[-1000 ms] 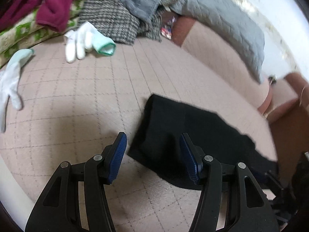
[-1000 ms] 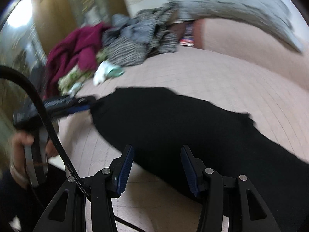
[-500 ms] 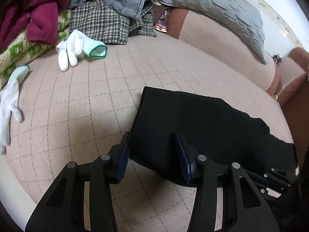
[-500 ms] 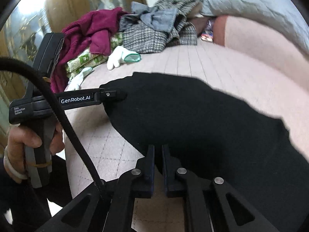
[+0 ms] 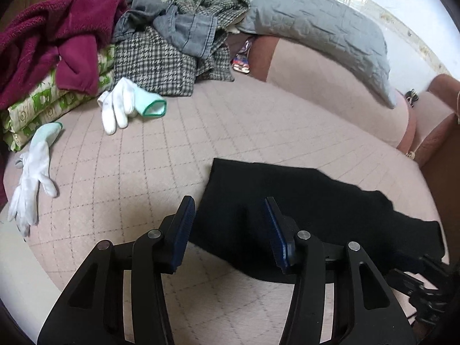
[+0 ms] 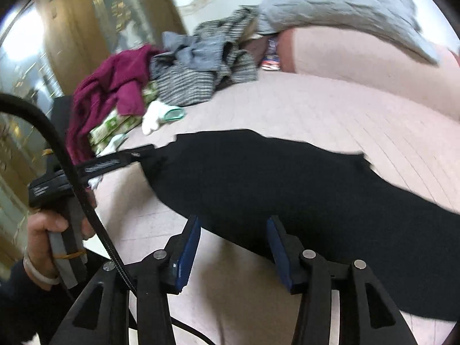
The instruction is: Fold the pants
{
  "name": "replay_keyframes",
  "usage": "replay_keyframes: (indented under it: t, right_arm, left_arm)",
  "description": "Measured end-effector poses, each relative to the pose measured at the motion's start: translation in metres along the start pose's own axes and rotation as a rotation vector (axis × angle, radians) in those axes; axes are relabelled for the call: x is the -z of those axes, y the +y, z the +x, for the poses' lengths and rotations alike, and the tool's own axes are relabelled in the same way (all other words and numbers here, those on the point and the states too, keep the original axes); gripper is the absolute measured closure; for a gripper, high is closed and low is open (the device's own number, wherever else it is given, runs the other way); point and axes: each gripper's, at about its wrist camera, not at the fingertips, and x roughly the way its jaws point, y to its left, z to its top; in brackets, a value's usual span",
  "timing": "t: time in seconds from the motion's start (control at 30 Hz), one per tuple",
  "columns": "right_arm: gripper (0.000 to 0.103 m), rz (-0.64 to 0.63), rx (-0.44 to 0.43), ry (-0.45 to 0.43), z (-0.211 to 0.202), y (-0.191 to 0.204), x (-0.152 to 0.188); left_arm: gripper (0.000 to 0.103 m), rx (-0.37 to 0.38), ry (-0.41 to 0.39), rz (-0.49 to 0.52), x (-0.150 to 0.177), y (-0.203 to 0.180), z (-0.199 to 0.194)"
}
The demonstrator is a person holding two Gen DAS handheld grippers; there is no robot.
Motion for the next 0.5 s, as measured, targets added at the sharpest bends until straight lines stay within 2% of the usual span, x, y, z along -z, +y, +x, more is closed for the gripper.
replay_keyframes:
  t: [0.17, 0.5]
  right_arm:
    - [0.057, 0.063, 0.071, 0.018, -0.008, -0.026, 0.008]
    - [0.057, 0.113, 0.135, -0.003, -0.042, -0.058, 0.017]
  left_arm:
    - [0.054, 0.036, 0.001, 0.024, -0.001, -0.02, -0.001]
    - [0.054, 0.129, 0.021, 0.097, -0.001, -0.074, 0.007]
